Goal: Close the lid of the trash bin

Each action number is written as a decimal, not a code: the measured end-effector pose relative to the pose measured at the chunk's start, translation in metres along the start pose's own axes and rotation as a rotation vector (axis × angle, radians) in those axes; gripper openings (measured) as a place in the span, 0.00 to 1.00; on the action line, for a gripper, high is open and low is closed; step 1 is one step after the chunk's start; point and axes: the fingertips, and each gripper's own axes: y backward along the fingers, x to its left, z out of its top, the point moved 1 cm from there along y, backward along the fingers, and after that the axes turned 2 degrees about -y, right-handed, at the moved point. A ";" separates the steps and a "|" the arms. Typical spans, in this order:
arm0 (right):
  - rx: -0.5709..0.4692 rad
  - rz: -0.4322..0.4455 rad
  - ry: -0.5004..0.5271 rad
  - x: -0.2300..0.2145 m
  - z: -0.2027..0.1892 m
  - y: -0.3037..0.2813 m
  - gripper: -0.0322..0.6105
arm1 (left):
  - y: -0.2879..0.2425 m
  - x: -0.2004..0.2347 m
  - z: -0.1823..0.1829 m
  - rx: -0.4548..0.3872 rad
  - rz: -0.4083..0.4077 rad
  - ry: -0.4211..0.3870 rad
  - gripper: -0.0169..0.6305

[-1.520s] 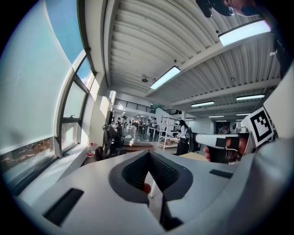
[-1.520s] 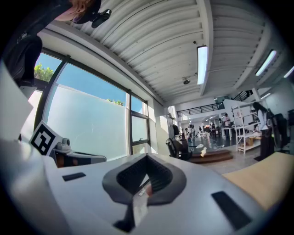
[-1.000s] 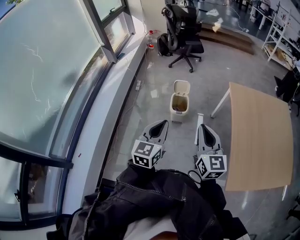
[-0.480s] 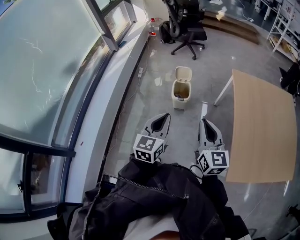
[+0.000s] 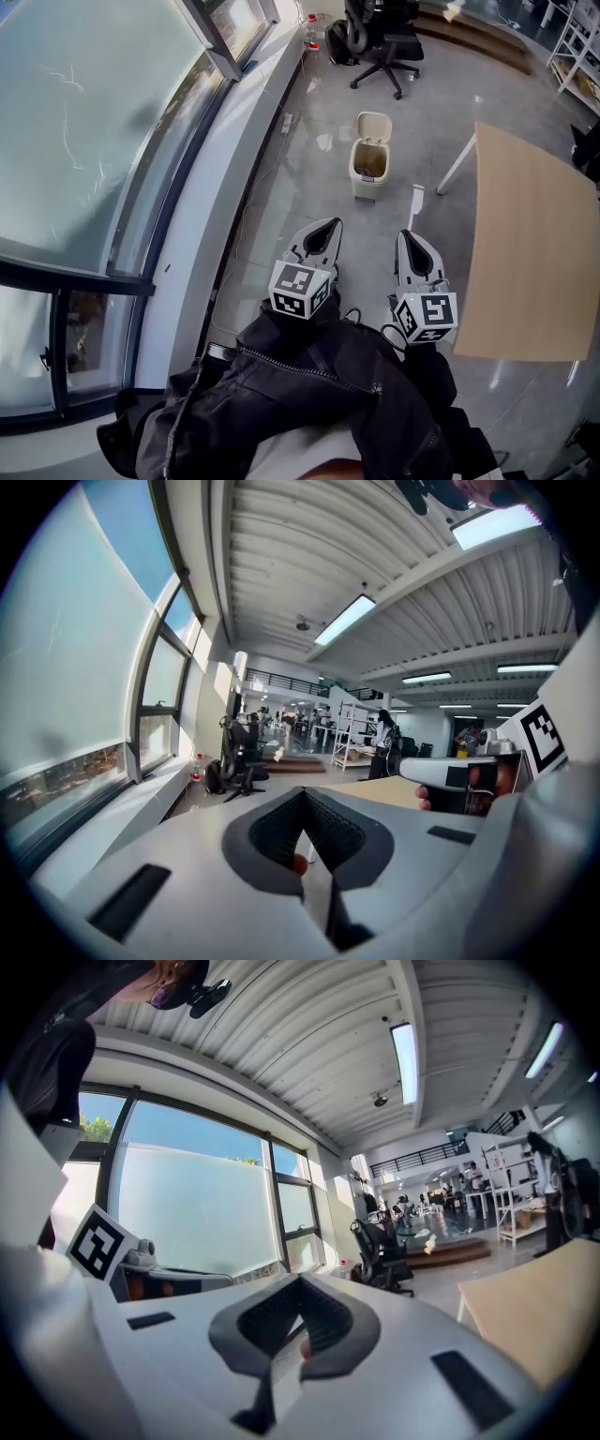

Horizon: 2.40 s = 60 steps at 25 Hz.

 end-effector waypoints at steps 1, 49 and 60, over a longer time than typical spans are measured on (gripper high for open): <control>0.007 0.004 -0.001 0.001 -0.002 -0.003 0.05 | -0.001 0.003 -0.002 0.004 0.002 0.005 0.02; 0.184 -0.108 -0.075 -0.117 -0.030 -0.332 0.05 | -0.301 0.215 -0.022 0.197 -0.051 0.130 0.02; 0.361 -0.036 -0.134 -0.160 -0.132 -0.381 0.05 | -0.347 0.237 -0.115 0.336 0.058 0.169 0.02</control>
